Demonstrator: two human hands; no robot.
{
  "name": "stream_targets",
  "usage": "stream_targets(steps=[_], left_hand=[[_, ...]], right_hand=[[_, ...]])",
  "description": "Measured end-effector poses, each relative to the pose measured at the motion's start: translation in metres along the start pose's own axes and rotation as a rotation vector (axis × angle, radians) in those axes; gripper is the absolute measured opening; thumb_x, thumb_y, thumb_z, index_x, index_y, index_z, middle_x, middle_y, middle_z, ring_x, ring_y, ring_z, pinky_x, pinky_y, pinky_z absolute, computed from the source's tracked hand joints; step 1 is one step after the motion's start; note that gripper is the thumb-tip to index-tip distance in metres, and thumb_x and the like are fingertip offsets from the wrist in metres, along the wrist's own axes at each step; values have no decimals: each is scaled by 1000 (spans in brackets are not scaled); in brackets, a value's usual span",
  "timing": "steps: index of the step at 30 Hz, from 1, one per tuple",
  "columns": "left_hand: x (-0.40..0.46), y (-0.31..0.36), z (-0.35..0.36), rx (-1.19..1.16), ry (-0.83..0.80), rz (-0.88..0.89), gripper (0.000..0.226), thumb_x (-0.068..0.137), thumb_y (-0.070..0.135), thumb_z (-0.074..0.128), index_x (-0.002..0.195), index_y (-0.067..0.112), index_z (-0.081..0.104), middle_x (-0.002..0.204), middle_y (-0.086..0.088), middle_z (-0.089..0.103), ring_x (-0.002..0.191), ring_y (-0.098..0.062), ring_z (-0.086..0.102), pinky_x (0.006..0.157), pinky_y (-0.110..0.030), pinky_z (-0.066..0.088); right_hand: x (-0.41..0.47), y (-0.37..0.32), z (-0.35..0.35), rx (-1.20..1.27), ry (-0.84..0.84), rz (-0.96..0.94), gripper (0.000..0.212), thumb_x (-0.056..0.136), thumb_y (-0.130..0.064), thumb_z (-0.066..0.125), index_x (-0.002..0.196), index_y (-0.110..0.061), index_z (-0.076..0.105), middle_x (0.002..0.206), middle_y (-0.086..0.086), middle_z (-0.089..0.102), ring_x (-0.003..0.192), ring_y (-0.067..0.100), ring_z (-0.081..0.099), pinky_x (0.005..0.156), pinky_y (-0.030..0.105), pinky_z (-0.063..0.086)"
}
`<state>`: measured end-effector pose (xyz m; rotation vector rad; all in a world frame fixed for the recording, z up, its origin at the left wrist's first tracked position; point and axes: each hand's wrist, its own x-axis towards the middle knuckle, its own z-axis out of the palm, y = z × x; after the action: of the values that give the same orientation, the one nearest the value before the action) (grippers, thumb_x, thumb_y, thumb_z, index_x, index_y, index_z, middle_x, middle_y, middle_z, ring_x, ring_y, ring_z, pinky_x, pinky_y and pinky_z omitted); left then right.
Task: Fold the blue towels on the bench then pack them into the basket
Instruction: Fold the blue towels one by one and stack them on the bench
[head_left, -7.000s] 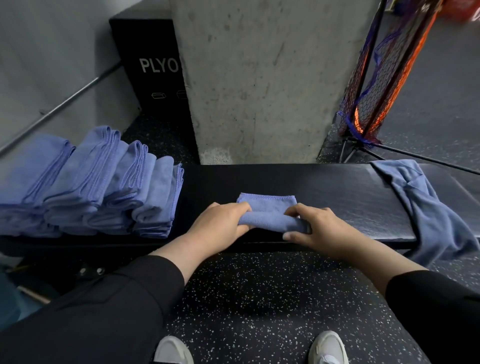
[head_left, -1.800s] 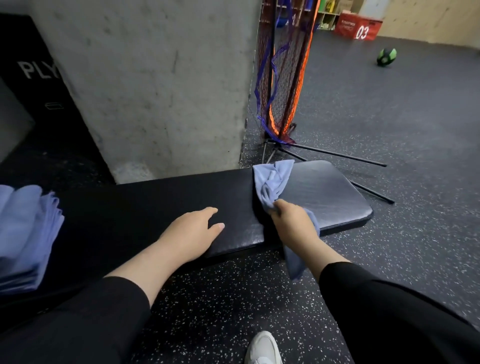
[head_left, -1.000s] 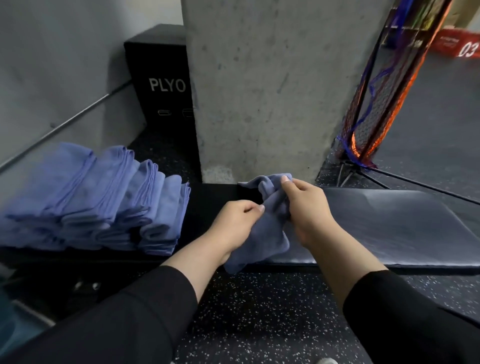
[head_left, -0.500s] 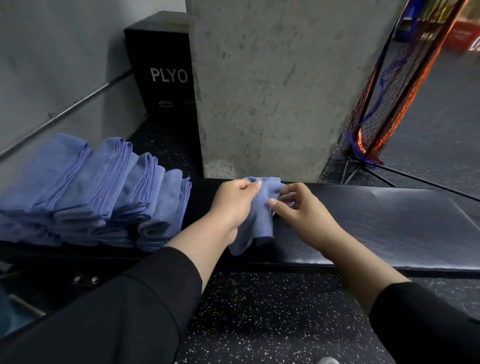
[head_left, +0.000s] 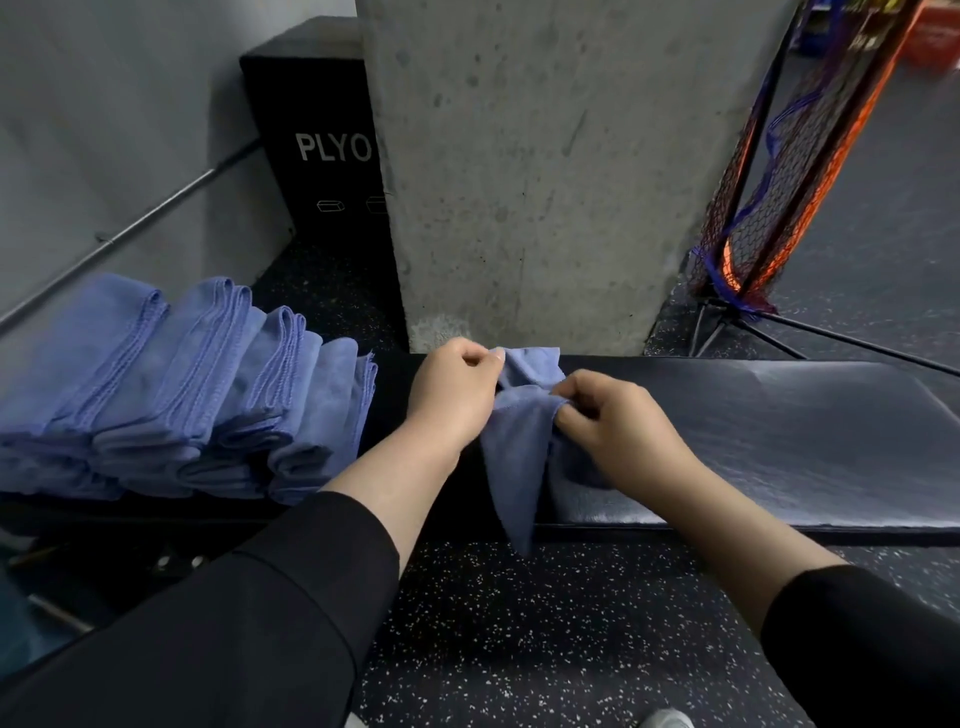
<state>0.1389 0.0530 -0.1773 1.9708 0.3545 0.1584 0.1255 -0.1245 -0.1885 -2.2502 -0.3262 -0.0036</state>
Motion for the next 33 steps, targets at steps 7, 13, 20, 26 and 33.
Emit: stream_targets(steps=[7, 13, 20, 26, 33], left_hand=[[-28, 8, -4, 170, -501, 194, 28, 87, 47, 74, 108, 30, 69, 102, 10, 72, 95, -1, 67, 92, -30, 54], [-32, 1, 1, 223, -448, 210, 28, 83, 49, 75, 101, 29, 70, 95, 10, 73, 92, -8, 68, 86, -42, 56], [-23, -1, -1, -77, -388, 74, 26, 87, 34, 61, 94, 14, 76, 100, -24, 71, 84, -16, 60, 77, -39, 46], [-17, 7, -9, -105, -320, 0, 30, 101, 9, 43, 97, 18, 71, 101, -5, 75, 106, -22, 68, 97, -37, 53], [-16, 4, -25, 511, -288, 347, 16, 90, 23, 63, 95, 32, 51, 82, 9, 62, 80, -17, 61, 63, -34, 44]], right_hand=[[11, -13, -18, 35, 85, 127, 14, 85, -21, 64, 71, -16, 66, 59, -1, 65, 49, 2, 45, 47, 16, 36], [11, -26, -24, 108, 93, 202, 19, 85, -22, 63, 67, -16, 63, 53, -2, 63, 44, 10, 55, 44, 21, 43], [8, -29, -26, 146, -2, 215, 28, 87, -30, 67, 65, -15, 60, 50, 7, 60, 41, 17, 47, 40, 19, 34], [12, -19, -37, -52, -306, 123, 16, 82, -32, 78, 84, -19, 67, 66, 11, 68, 50, 19, 53, 50, 31, 43], [13, -12, -57, -323, -121, 68, 17, 89, -27, 66, 73, -22, 65, 57, -6, 60, 51, 5, 49, 48, 18, 35]])
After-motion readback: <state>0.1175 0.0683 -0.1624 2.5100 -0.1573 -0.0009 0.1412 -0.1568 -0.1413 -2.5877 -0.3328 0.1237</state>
